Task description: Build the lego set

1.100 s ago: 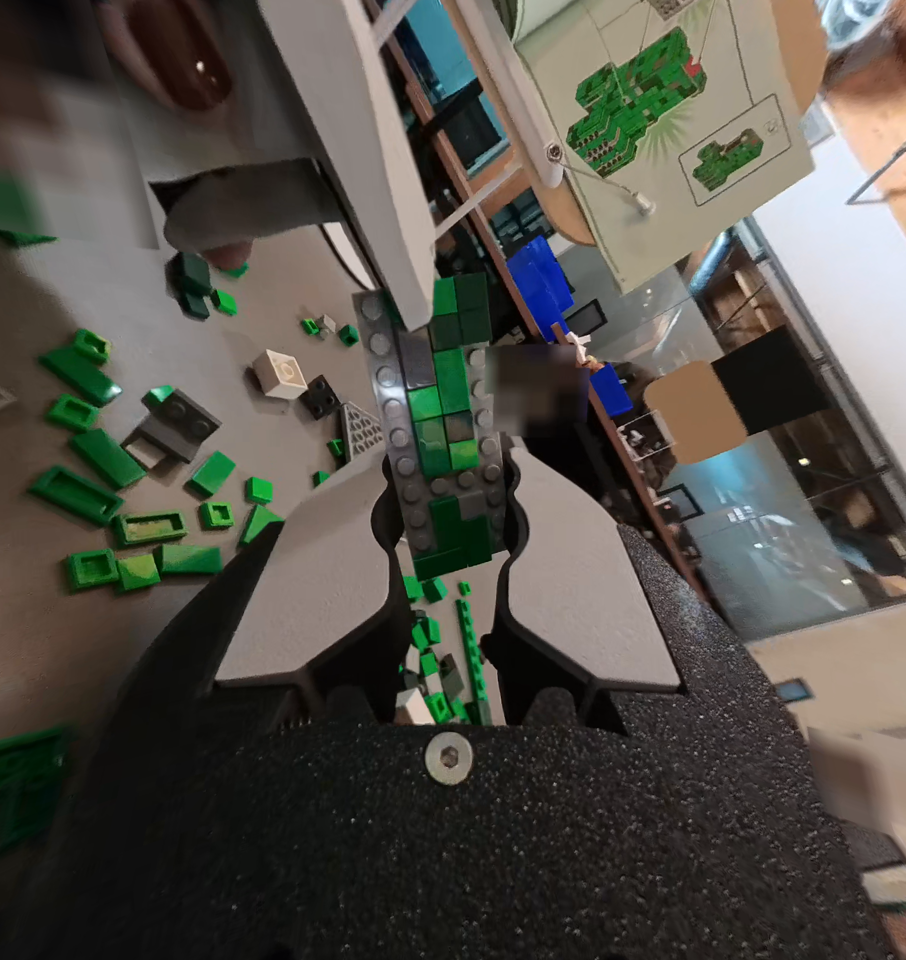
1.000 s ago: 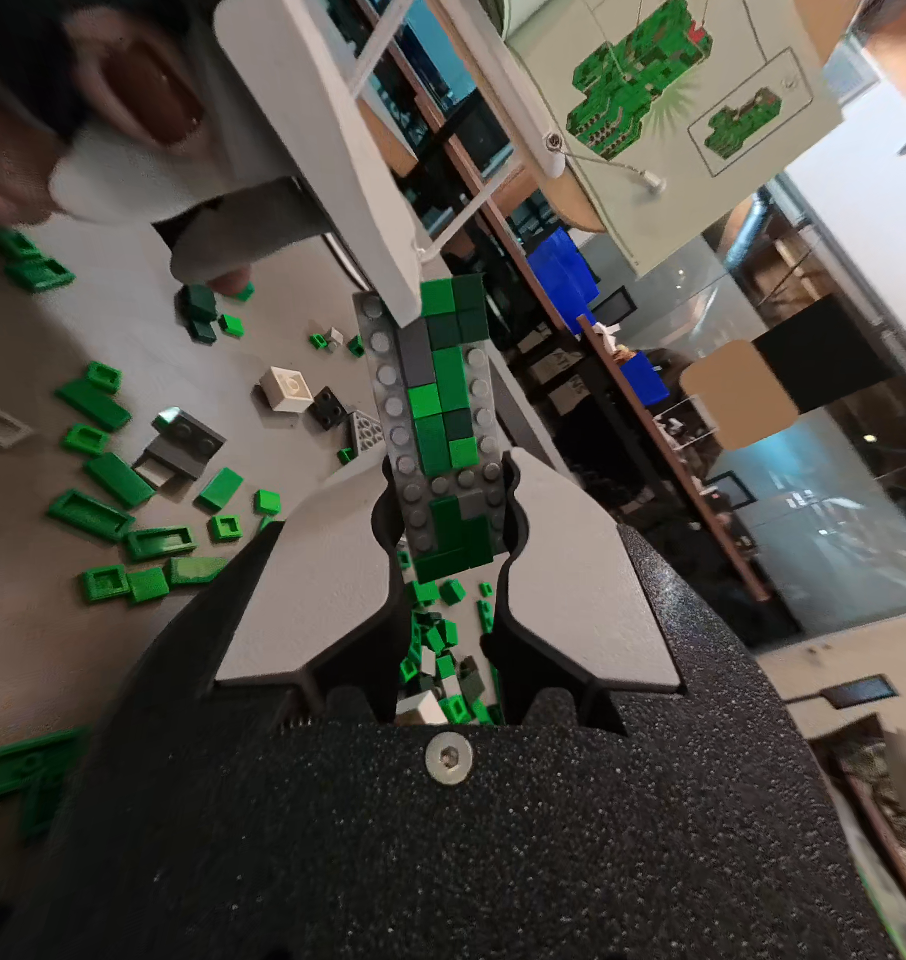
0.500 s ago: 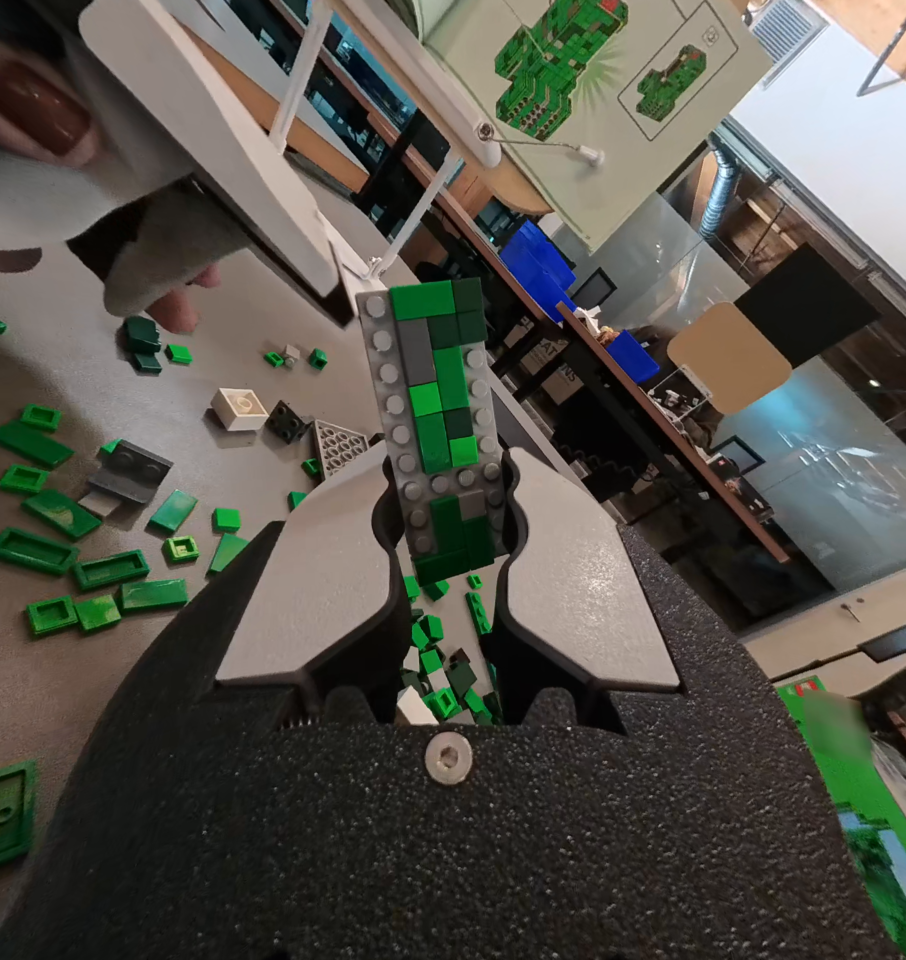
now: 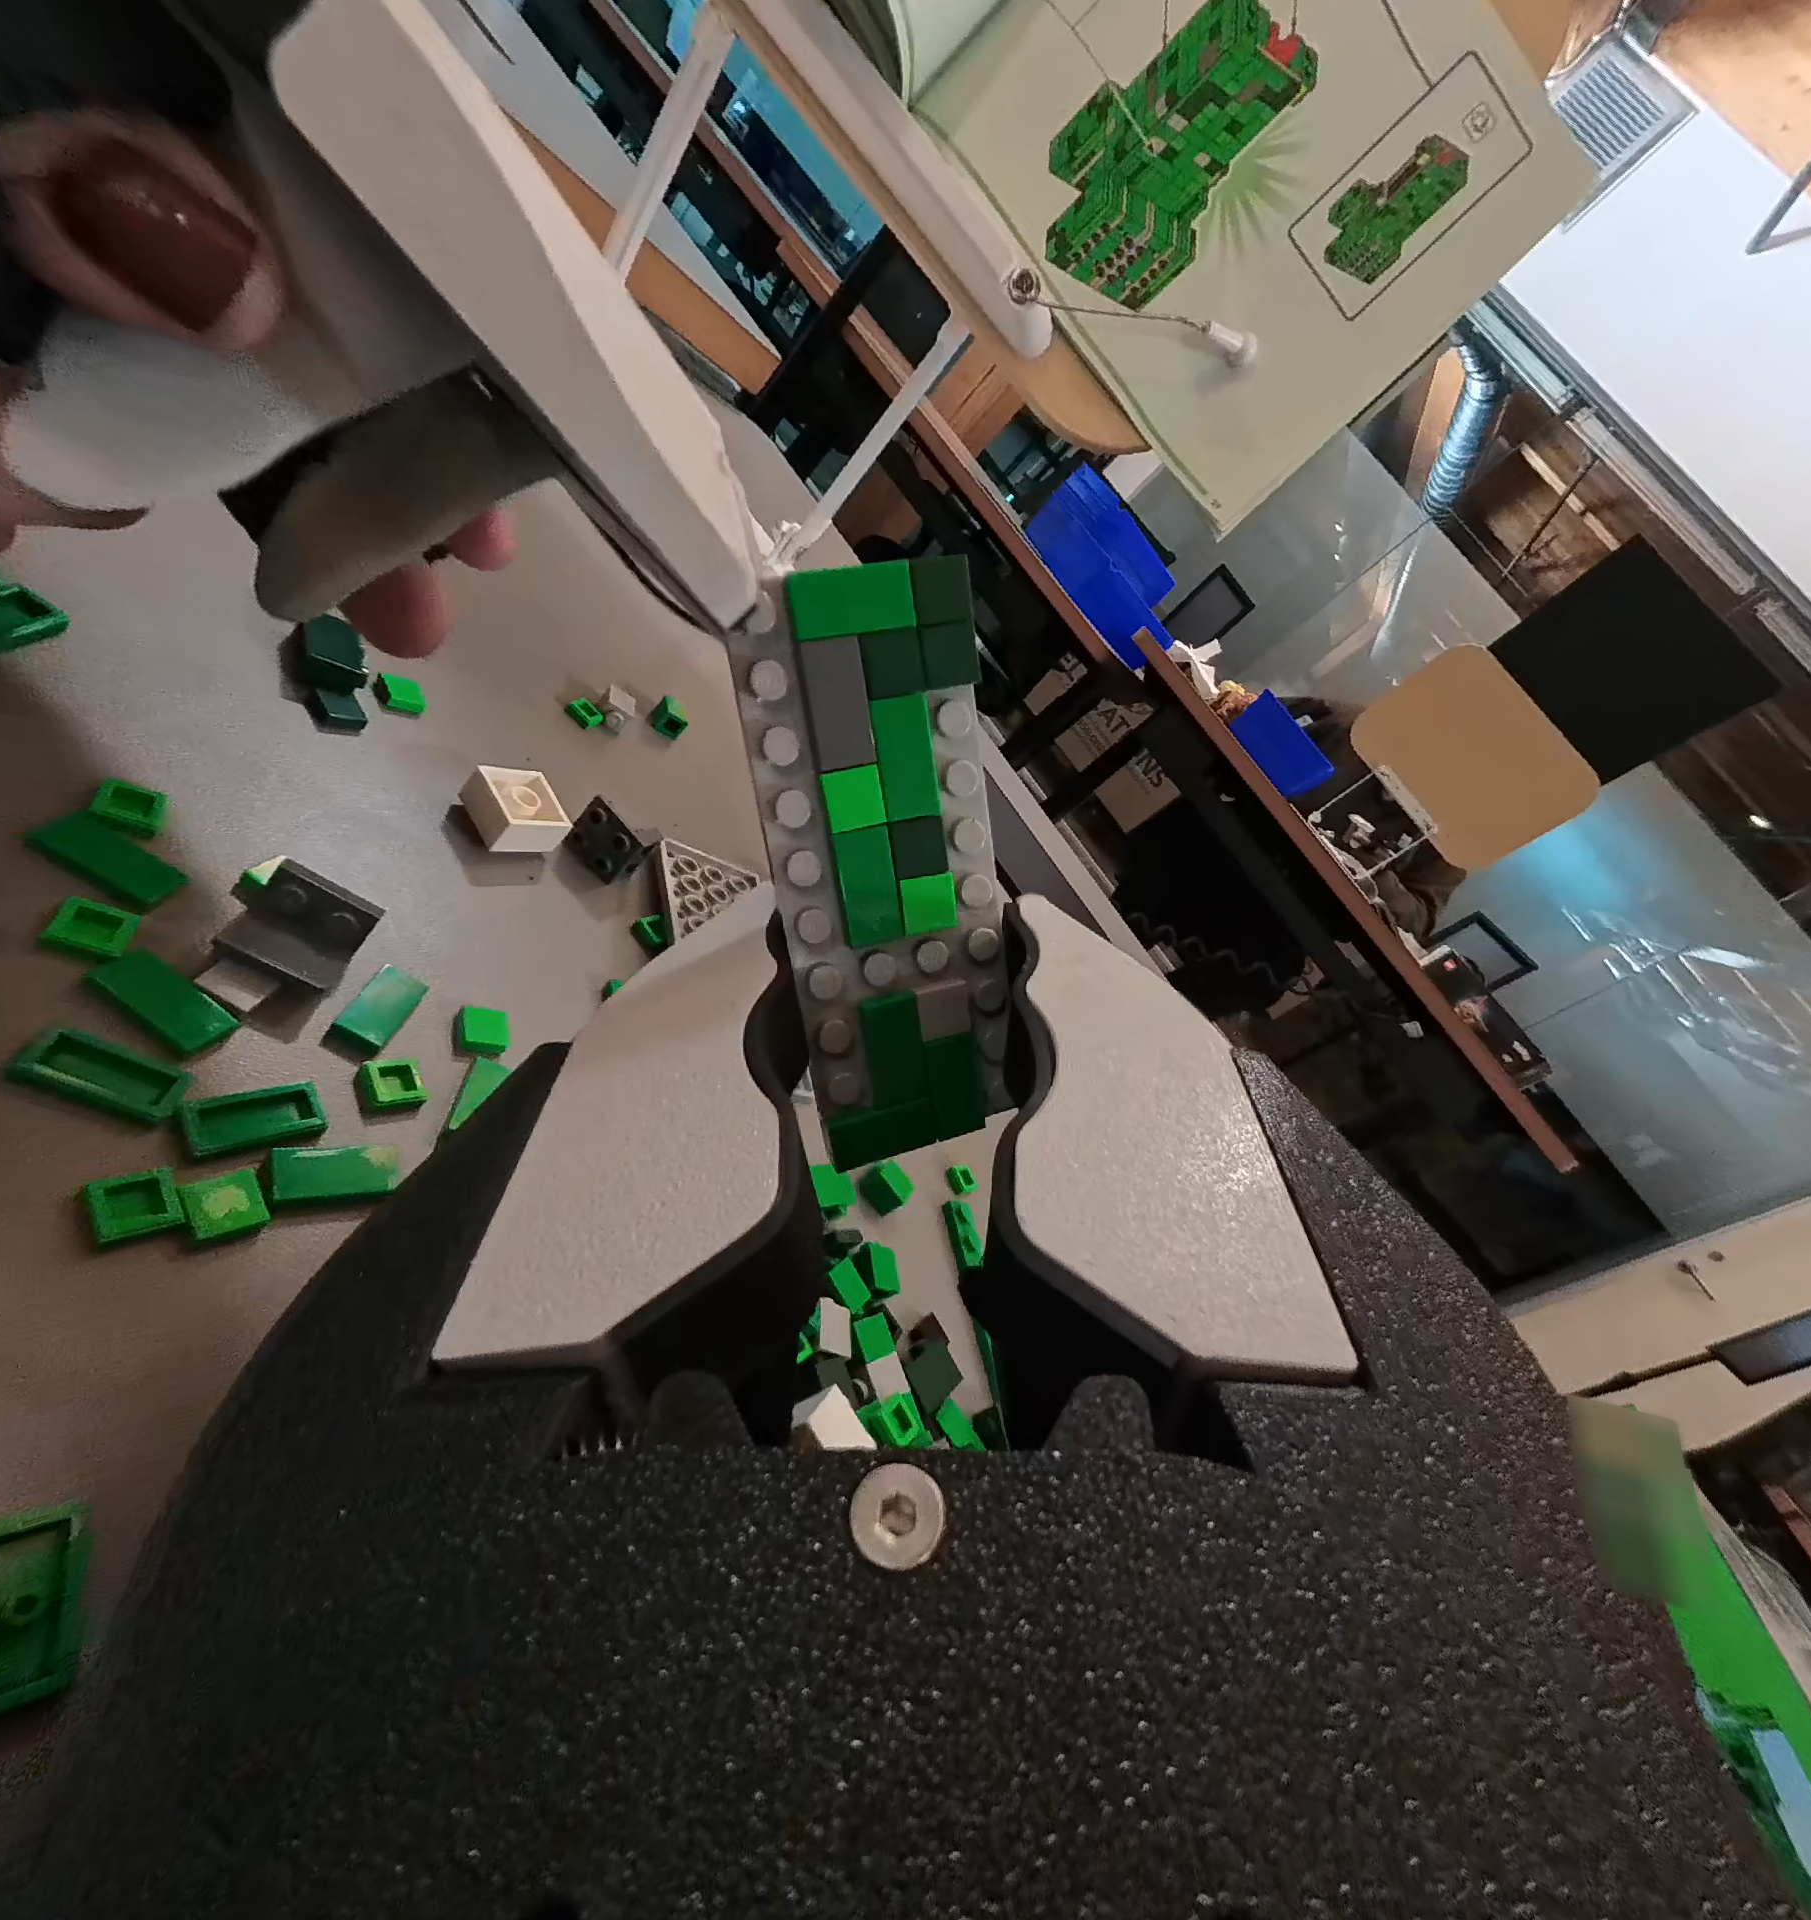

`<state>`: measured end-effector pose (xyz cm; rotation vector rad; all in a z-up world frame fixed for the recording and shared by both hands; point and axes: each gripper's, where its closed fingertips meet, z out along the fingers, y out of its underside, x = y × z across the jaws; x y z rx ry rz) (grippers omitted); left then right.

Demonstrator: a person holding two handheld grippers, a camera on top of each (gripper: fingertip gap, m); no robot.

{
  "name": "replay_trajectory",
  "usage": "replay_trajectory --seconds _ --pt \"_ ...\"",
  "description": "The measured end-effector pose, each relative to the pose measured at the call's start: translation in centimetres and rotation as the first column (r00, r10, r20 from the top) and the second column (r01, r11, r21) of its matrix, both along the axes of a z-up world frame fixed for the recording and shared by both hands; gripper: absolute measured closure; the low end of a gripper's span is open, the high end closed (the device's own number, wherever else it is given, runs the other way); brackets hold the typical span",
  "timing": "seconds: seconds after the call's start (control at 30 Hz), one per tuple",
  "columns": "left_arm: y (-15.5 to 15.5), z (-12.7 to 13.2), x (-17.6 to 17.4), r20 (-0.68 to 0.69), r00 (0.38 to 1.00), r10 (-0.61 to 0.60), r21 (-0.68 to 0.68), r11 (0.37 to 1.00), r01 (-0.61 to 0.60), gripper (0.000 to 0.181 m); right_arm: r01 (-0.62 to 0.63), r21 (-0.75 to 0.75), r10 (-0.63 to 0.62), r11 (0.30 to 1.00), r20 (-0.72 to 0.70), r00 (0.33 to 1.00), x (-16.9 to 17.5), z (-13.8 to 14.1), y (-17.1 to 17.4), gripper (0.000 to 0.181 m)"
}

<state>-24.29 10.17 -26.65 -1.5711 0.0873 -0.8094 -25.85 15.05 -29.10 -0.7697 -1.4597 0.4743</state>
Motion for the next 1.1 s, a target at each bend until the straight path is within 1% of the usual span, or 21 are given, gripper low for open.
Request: replay_trajectory --seconds 0.1,0.3,0.47,0.57,0.7,0.8,0.9,0.97,1.1 --pt "0.1 -0.1 -0.1 0.043 0.999 -0.014 -0.021 1.000 0.015 0.176 0.005 0.004 -0.005 1.000 0.008 1.000 0.0 -0.1 0.1 0.148" --pt "0.4 -0.4 -0.9 0.078 0.997 0.027 -0.052 0.998 -0.023 0.176 0.002 0.009 -0.002 1.000 0.014 1.000 -0.1 -0.2 0.0 0.148" --pt "0.5 -0.6 -1.2 0.122 0.992 0.032 -0.076 0.997 -0.023 0.175 0.002 0.021 -0.002 1.000 0.009 1.000 0.0 -0.2 -0.1 0.148" --pt "0.6 -0.7 -1.4 0.135 0.990 0.038 -0.087 0.996 -0.027 0.171 0.005 0.030 -0.005 1.000 0.003 1.000 0.0 -0.1 -0.1 0.148" --pt "0.7 -0.8 -1.6 0.118 0.990 0.071 -0.088 0.994 -0.061 0.151 0.003 0.039 -0.002 0.999 -0.016 1.000 0.1 0.2 -0.1 0.148" --pt "0.7 -0.9 -1.3 0.121 0.992 0.046 -0.101 0.994 -0.034 0.146 0.006 0.048 -0.005 0.999 -0.018 1.000 0.1 0.3 -0.1 0.148" --pt "0.7 -1.1 -0.7 0.126 0.992 0.008 -0.116 0.993 0.007 0.148 -0.004 0.089 0.007 0.996 -0.026 1.000 0.1 0.4 -0.5 0.148" --pt "0.5 -1.1 -0.2 0.131 0.991 -0.028 -0.119 0.992 0.044 0.160 -0.017 0.123 0.020 0.992 -0.022 1.000 0.0 0.3 -0.9 0.148" --pt "0.4 -1.1 0.1 0.142 0.988 -0.054 -0.115 0.991 0.070 0.170 -0.027 0.155 0.029 0.988 -0.016 0.999 0.0 0.2 -1.2 0.148"
